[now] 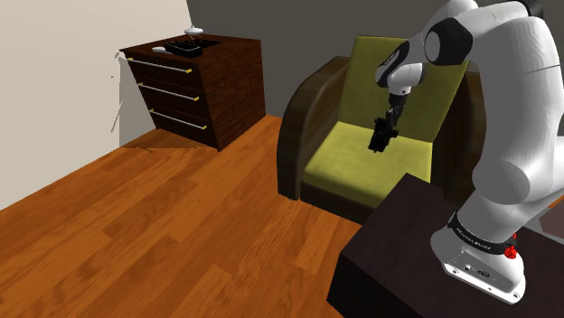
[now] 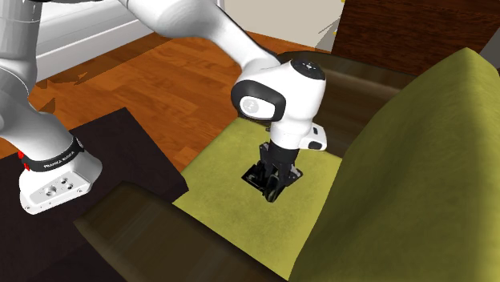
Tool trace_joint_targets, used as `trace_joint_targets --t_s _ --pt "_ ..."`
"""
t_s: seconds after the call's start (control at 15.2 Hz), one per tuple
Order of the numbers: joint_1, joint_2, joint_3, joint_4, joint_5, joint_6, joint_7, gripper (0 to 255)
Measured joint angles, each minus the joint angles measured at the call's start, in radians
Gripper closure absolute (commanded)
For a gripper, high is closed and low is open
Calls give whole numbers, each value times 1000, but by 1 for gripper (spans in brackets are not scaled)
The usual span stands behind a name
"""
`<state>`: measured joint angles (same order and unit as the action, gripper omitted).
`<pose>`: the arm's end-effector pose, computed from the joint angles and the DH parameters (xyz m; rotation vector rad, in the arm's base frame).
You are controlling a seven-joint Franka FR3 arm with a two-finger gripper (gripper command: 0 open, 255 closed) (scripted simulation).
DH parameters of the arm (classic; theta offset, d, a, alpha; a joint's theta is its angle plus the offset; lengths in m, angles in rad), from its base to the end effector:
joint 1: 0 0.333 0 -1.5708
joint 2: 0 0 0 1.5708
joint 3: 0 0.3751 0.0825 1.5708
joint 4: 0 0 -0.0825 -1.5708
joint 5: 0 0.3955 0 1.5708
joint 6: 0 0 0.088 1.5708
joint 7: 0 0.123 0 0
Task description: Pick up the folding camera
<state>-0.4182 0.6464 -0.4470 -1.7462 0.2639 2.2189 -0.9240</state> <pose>0.4832 -0.4969 0.2477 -3.1013 0.0723 0.1748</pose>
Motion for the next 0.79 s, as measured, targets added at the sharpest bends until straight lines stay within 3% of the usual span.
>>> trace_joint_targets --t_s 0.79 --pt "26 -102 -34 9 -47 -105 22 255"
